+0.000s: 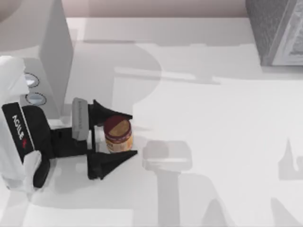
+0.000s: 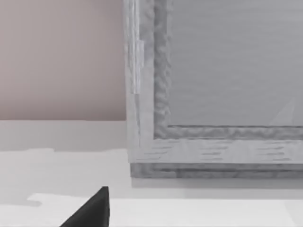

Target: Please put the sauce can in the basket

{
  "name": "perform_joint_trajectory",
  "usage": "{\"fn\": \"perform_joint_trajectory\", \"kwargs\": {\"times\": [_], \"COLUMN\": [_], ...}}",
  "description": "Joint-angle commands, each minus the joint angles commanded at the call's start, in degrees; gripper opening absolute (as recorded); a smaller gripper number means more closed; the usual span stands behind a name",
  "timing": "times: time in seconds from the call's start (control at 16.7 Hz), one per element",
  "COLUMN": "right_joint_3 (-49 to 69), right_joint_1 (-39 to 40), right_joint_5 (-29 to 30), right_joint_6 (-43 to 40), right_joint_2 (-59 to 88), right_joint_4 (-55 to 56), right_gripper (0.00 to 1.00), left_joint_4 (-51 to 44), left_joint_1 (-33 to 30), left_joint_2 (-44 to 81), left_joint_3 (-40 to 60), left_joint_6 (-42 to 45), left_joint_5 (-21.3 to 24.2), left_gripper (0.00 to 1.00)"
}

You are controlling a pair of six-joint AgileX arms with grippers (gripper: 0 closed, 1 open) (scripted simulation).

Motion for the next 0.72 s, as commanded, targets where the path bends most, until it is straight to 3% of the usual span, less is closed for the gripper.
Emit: {"fn": "perform_joint_trajectory", "kwargs": {"times": [0.6, 0.72], "right_joint_3": [0.0, 0.0], "right_joint_1": [0.0, 0.0], "right_joint_5": [0.0, 0.0], "right_joint_6": [0.0, 0.0], "right_joint_2": [0.0, 0.0], "right_joint_4": [0.0, 0.0], "right_gripper": [1.00, 1.00], "left_joint_4": [0.0, 0.0], "left_joint_1": [0.0, 0.0], "left_joint_2": [0.0, 0.0], "left_joint_3": [0.0, 0.0], "left_joint_6": [0.0, 0.0], "left_joint_5": [0.0, 0.0], "left_gripper": [0.02, 0.00]}}
